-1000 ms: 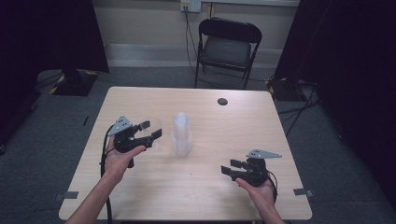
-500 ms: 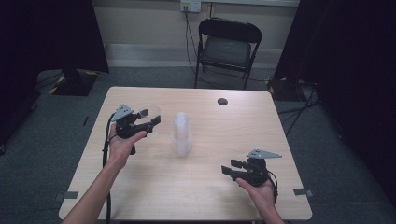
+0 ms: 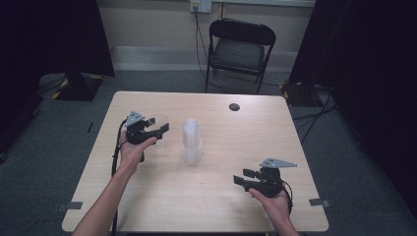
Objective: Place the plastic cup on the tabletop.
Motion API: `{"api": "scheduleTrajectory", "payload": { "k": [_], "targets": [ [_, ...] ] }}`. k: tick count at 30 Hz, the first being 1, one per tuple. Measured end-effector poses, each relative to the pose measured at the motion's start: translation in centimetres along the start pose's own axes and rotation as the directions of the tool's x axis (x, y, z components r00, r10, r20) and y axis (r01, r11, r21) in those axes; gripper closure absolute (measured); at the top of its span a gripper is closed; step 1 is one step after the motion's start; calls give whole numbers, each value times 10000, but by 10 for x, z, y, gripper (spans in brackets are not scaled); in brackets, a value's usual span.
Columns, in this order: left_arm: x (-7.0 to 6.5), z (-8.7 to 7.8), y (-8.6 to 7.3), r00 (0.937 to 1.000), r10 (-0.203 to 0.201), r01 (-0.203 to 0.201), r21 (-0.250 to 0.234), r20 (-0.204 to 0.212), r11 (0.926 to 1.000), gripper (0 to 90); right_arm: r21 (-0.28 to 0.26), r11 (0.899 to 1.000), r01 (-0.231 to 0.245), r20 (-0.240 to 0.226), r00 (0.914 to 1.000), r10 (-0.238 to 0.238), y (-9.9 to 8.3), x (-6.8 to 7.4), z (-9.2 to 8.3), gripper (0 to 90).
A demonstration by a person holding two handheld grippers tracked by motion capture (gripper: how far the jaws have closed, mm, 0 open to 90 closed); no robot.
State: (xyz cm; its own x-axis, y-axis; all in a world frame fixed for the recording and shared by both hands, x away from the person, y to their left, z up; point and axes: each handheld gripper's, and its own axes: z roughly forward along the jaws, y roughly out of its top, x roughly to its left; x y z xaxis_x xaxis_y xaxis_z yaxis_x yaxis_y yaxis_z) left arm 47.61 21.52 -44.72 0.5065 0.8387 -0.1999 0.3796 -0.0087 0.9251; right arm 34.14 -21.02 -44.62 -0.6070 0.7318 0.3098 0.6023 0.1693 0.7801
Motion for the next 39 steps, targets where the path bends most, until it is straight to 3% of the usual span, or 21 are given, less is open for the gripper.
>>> {"api": "scheduleTrajectory", "payload": {
  "k": [4, 5, 10, 22, 29, 39],
  "targets": [
    [2, 3, -4, 9999, 28, -26, 201, -102, 9998, 285, 18, 10000, -9, -6, 10000, 9, -1, 0, 1, 445],
    [4, 5, -7, 9998, 83, -72, 533, -196, 9985, 284, 22, 10000, -14, -22, 10000, 14, -1, 0, 1, 445],
    [6, 6, -14, 9999, -57, 66, 586, -143, 9983, 284, 89, 10000, 10, -35, 10000, -10, -1, 1, 2, 445],
    [7, 10, -20, 9996, 271, -270, 1233, 8, 9920, 273, 172, 9999, -3, -49, 10000, 4, -1, 1, 3, 445],
    [7, 4, -21, 9993, 332, -352, 1794, 144, 9831, 253, 187, 9998, 0, -49, 10000, 1, -1, 2, 4, 445],
    [9, -3, -19, 9997, 241, -253, 1950, 83, 9805, 166, 195, 9998, 29, -62, 10000, -27, -1, 3, 5, 445]
  ]
}}
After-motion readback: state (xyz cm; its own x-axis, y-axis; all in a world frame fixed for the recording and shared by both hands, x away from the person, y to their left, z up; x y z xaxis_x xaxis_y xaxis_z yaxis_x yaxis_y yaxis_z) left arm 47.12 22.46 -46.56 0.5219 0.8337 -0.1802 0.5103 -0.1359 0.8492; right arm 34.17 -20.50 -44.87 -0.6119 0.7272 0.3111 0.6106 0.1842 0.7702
